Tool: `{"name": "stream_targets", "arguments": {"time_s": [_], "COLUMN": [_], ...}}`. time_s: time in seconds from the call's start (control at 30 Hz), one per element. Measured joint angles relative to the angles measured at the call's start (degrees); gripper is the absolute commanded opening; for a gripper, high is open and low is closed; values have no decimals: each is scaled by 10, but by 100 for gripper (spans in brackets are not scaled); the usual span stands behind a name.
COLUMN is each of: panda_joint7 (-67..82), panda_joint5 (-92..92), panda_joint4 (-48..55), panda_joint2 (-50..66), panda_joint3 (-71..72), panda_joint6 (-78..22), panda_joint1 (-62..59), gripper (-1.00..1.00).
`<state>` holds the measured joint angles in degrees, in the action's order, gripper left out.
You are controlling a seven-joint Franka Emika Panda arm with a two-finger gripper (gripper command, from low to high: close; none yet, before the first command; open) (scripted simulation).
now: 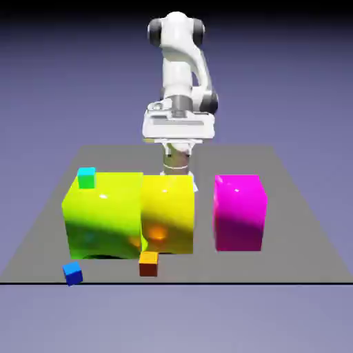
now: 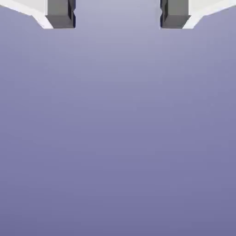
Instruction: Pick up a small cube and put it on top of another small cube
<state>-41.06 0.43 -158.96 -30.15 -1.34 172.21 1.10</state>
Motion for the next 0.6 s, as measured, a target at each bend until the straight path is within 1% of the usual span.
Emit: {"name": "stream_targets", "arguments": {"time_s": [0.6], "panda_joint7": [208], "panda_joint5": [64], "panda_joint4": [305], "panda_joint2": [374], "panda_joint3": [-200], "panda_joint6": [-269], "panda_joint1": [61], "gripper": [0]}}
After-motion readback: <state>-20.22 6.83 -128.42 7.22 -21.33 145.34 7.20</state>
